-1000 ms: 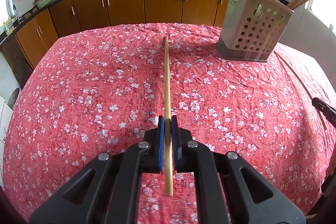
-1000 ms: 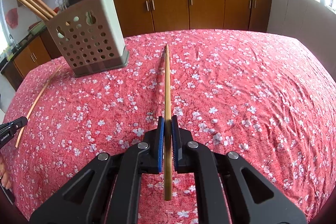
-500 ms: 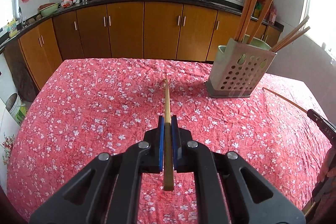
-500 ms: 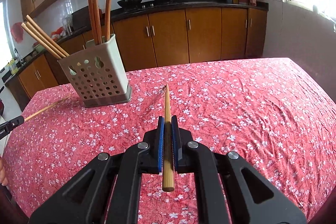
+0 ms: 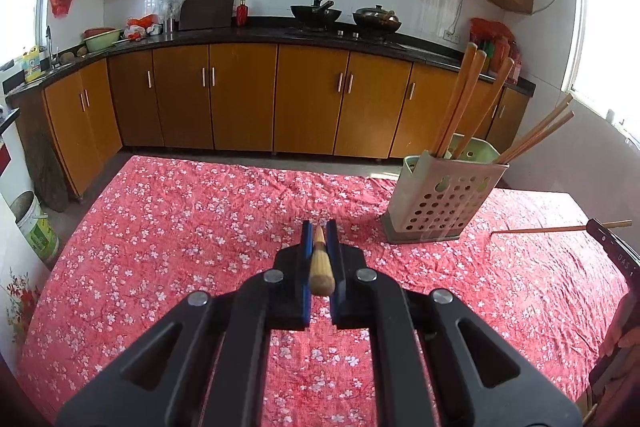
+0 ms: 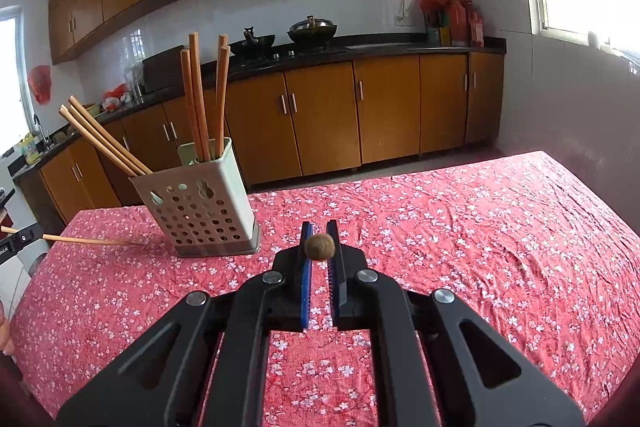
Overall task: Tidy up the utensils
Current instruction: 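Raise both chopsticks upright and carry them above the holder, then drop both chopsticks into the holder by opening both grippers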
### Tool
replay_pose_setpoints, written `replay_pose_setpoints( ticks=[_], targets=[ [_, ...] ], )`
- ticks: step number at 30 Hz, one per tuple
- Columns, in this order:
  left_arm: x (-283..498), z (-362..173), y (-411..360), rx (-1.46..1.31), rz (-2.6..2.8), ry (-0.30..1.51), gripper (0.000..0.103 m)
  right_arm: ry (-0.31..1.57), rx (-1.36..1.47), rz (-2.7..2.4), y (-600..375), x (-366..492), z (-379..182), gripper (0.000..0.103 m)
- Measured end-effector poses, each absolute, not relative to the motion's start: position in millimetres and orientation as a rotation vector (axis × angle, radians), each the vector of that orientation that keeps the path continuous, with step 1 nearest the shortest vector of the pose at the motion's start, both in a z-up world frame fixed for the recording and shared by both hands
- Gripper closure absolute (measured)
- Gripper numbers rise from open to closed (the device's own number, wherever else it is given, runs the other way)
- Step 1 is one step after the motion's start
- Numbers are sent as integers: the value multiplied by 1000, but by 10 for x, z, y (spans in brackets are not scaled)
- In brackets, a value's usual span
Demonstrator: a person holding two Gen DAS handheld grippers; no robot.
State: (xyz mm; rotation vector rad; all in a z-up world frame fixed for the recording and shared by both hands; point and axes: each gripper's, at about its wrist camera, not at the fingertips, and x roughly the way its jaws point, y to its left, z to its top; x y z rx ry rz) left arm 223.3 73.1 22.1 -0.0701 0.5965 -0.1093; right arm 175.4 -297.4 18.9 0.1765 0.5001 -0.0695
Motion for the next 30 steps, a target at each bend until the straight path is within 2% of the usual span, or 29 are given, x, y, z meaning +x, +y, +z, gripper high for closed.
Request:
replay_pose_setpoints(
  ticks=[10, 19, 30],
  targets=[
    [2187, 587, 633, -65, -142, 534, 95, 430, 165, -47, -2911, 1680, 518, 95],
    [2072, 1061, 397, -119, -267, 476, 95, 355, 229, 101, -2816, 1566, 1041, 95],
    [2175, 1878, -119, -164, -303, 258, 95, 267, 221, 198, -2678, 1678, 1598, 95]
  ],
)
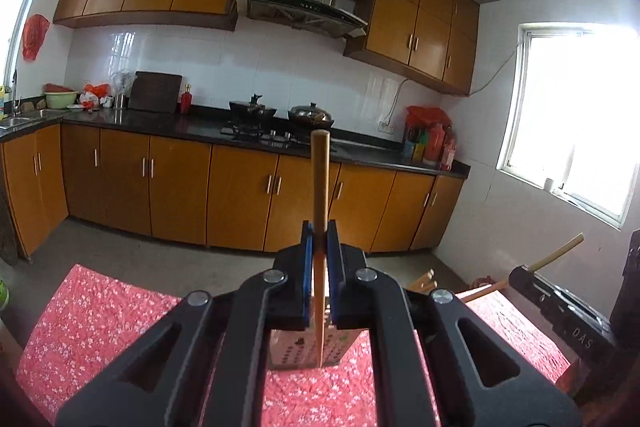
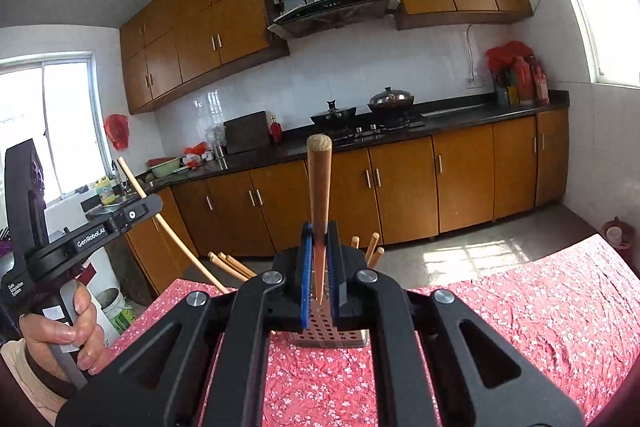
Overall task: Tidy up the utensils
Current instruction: 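Drop both chopsticks into the holder by opening both grippers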
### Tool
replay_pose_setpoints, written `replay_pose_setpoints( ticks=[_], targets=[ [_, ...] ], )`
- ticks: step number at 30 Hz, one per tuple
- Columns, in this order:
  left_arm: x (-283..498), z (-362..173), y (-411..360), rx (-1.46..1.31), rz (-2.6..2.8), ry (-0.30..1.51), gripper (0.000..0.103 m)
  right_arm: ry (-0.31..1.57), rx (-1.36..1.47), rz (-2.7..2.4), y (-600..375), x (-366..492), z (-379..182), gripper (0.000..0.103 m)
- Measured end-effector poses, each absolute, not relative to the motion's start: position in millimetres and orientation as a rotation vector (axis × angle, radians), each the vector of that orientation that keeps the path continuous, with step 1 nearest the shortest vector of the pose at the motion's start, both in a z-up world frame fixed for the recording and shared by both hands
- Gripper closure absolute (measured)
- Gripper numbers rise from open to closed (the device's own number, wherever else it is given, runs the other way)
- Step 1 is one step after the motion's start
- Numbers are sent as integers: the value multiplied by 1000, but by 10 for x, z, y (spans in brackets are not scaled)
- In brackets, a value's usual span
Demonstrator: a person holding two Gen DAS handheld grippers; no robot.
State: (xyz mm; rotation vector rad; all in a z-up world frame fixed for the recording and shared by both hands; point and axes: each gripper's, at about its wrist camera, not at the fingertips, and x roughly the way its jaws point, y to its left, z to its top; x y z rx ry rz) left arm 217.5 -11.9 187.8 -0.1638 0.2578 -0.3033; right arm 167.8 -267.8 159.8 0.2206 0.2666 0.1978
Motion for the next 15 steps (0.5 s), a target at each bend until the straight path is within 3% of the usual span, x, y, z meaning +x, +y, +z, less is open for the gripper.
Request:
replay_pose_setpoints(
  ticks=[7, 15],
  targets=[
    [2442, 2101, -303, -177, -240, 165, 95, 286, 185, 182, -2589, 2056, 1640, 95],
    [2904, 1789, -441, -156, -216, 190, 95, 374, 203, 168, -2529, 2434, 1427, 95]
  ],
)
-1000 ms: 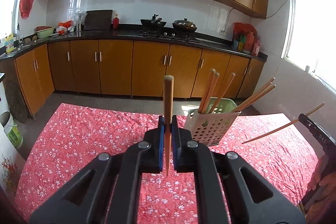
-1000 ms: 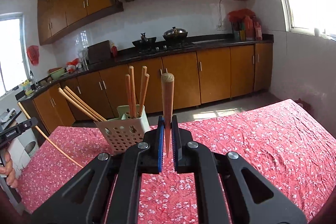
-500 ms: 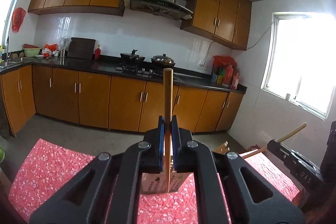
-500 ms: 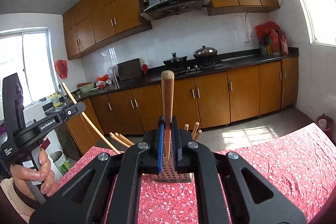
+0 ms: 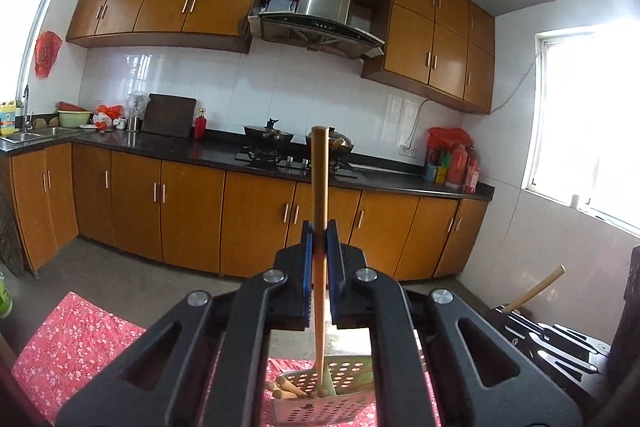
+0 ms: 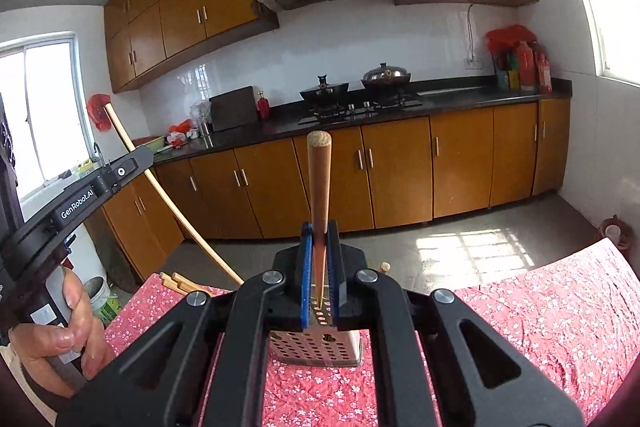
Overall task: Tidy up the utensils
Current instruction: 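Drop both chopsticks into the holder by opening both grippers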
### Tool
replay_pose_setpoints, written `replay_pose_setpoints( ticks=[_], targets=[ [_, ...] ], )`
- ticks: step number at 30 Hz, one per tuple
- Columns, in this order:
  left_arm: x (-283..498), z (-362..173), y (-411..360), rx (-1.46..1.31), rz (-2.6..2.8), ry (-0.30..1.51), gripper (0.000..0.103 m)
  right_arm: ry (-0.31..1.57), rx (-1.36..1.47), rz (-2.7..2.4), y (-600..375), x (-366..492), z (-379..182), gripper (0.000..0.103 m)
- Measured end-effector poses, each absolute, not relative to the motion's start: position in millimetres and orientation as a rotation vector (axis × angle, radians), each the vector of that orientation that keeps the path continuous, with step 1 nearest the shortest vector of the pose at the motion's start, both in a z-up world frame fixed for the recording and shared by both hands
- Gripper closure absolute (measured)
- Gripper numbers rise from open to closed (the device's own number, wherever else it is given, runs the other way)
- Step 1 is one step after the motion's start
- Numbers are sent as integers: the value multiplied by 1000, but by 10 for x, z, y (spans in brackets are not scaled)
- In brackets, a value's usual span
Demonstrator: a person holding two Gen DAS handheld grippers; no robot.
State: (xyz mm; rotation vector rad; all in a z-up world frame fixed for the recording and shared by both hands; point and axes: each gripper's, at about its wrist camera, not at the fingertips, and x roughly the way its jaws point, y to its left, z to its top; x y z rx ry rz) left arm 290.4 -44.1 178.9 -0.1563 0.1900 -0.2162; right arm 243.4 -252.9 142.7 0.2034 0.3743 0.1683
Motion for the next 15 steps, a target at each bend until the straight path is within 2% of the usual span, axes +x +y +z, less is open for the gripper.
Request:
replay_pose_setpoints(
  ticks=[15],
  targets=[
    [3290, 1433, -559, -137, -226, 267, 93, 444, 195, 175, -2461, 2635, 1190, 95]
  ],
)
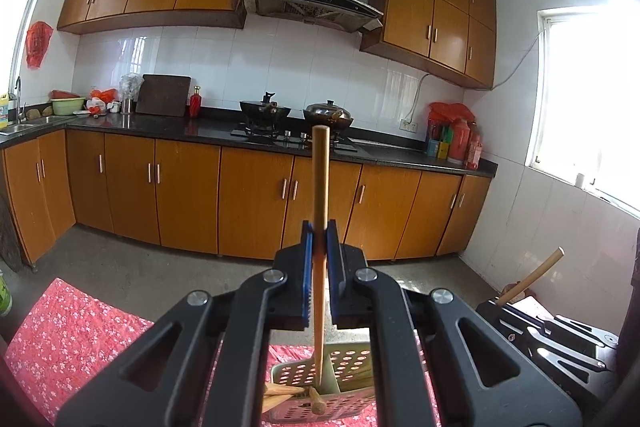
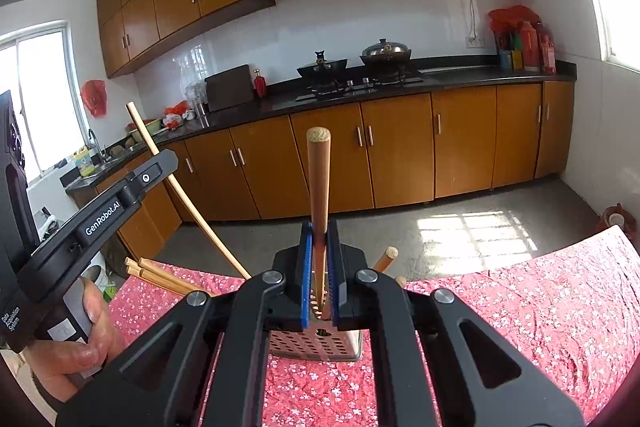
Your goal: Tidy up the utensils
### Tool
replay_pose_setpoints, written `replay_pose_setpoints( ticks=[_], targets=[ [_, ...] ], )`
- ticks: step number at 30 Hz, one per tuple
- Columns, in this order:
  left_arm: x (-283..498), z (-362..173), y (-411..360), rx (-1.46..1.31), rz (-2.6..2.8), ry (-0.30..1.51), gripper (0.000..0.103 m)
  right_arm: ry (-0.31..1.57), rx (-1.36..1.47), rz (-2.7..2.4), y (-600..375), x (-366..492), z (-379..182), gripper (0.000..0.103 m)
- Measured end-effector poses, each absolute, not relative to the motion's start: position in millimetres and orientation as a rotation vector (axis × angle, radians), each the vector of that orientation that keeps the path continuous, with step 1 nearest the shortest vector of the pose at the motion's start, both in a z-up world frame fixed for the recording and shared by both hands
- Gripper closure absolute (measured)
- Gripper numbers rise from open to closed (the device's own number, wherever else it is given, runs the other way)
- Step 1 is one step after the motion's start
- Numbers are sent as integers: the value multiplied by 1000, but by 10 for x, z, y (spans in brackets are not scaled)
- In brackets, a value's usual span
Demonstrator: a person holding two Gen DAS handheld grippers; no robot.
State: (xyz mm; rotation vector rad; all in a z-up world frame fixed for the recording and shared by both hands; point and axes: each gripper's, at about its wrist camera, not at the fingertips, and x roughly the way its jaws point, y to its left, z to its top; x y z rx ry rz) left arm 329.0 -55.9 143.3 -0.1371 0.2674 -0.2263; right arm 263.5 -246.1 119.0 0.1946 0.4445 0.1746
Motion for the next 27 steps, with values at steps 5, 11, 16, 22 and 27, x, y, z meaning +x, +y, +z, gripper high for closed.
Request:
replay_pose_setpoints(
  ticks=[5, 11, 16, 22, 27],
  targets=[
    [3270, 1461, -506, -143, -231, 254, 80, 420, 192, 156, -2434, 2624, 1236, 92],
    [3192, 1500, -426, -154, -211, 241, 69, 408, 195, 128, -2458, 2589, 1250, 77],
    [3101, 1530, -306, -160, -180, 241, 67, 389, 191, 111, -2473, 2538, 1308, 65],
    [2869, 1573, -146, -138, -148, 234, 59, 362, 194, 101, -2490, 2358, 1396, 54],
    [2417, 1585, -29, -65, -110, 188, 26, 293, 153, 73, -2427, 2019, 1461, 11]
  ],
)
